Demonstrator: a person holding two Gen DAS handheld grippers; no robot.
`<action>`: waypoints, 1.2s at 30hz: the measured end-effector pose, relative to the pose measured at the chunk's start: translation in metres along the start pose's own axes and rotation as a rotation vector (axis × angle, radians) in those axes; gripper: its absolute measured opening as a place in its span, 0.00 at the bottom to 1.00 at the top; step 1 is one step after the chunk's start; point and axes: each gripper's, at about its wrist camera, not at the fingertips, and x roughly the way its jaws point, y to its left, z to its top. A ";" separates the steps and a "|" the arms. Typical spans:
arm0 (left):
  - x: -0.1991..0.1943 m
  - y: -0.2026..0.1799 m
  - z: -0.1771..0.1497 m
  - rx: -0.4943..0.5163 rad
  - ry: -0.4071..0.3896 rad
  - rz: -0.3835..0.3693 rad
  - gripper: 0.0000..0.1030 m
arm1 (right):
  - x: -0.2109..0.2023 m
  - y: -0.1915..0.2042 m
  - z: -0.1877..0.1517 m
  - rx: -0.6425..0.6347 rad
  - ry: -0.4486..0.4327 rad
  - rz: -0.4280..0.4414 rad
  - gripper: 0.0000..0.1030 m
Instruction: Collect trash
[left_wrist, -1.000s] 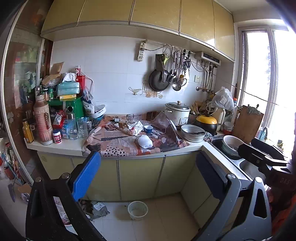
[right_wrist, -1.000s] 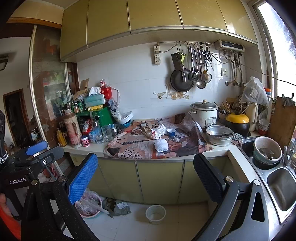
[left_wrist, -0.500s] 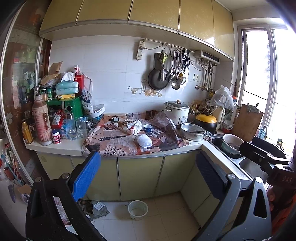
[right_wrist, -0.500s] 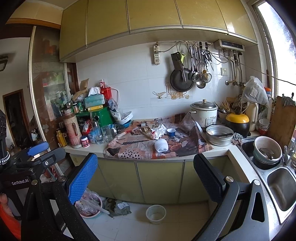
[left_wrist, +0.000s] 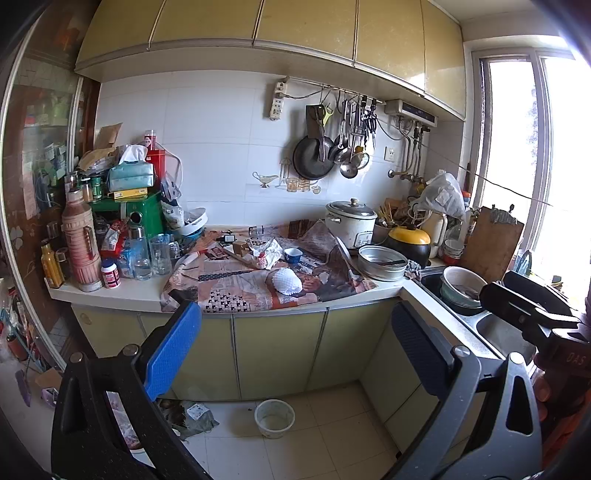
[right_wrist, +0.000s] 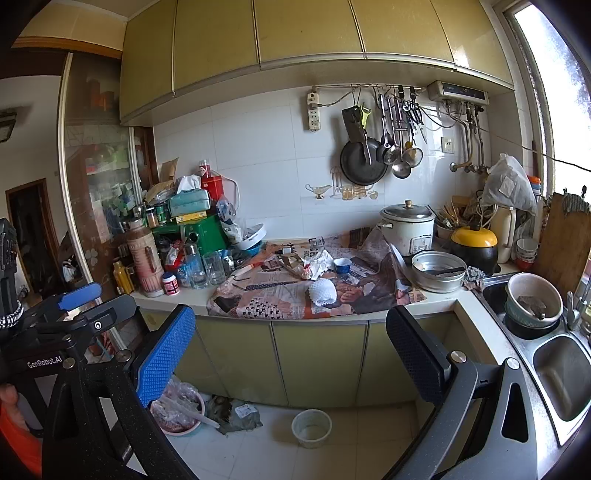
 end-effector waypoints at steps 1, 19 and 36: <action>0.000 0.000 0.000 0.000 -0.001 -0.001 1.00 | 0.000 0.000 0.000 -0.001 0.000 -0.001 1.00; -0.003 0.007 -0.001 -0.018 -0.005 -0.001 1.00 | -0.001 0.000 -0.001 -0.001 -0.001 -0.003 1.00; 0.011 0.037 -0.001 -0.018 0.006 -0.031 1.00 | 0.014 0.011 -0.004 0.013 0.008 -0.050 1.00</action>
